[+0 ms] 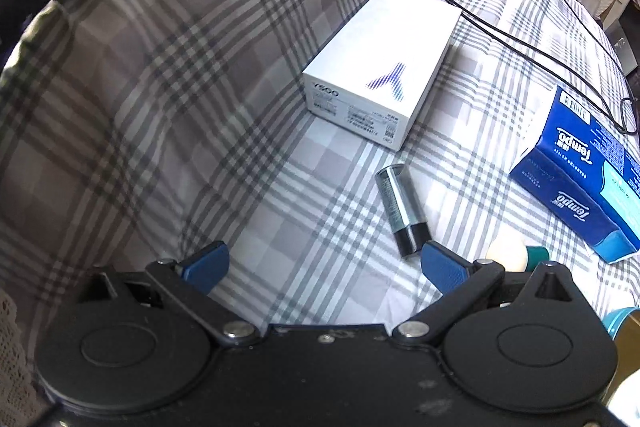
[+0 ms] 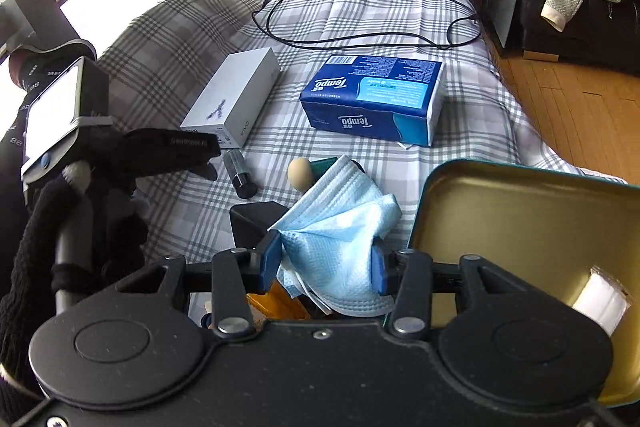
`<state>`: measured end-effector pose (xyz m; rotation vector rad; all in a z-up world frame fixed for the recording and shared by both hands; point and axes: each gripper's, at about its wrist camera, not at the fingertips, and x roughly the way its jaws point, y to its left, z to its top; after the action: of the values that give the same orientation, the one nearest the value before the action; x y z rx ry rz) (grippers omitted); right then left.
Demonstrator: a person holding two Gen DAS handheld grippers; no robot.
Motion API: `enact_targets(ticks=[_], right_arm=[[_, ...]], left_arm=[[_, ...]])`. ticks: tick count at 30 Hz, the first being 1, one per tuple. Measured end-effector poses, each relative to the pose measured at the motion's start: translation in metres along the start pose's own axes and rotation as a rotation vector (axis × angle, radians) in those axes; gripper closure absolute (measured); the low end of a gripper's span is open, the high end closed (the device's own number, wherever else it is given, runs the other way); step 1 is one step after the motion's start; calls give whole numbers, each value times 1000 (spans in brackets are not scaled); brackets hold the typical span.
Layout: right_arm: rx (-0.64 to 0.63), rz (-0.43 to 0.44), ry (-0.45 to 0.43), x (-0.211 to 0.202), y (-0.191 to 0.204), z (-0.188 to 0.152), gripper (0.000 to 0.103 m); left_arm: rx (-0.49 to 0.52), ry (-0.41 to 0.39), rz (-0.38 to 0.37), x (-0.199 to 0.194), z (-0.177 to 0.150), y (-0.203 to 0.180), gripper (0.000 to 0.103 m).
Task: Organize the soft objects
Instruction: 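Grasp the dark cylindrical bottle with the left gripper while the right holds the mask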
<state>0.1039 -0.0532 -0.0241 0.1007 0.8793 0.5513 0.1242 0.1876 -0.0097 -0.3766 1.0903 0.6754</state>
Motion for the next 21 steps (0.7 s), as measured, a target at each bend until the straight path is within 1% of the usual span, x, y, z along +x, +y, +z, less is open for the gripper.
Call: enact_targets(ticks=[3,7,11,14,16,21], right_arm=[[12,2,-5,-3,-7,-5,57],[10,-1,-9,-3,-12,-9,57],[11,14,-1,-1,-15,-10,57],[13,27,6,3,-18,-11,57],[17,38,10,5,-20,-12,57],[37,65,14,8,-26,-13,57]], left_arm=[[20,-7,0,18,14,-17,1],[67,13,-12,44,25,-36,1],[104,46,26,72,29,-50,1],[131,70,30,92,30,-55,0],[114,45,1,97,31,-53,0],[73,70,-75,107,37,-41,0]])
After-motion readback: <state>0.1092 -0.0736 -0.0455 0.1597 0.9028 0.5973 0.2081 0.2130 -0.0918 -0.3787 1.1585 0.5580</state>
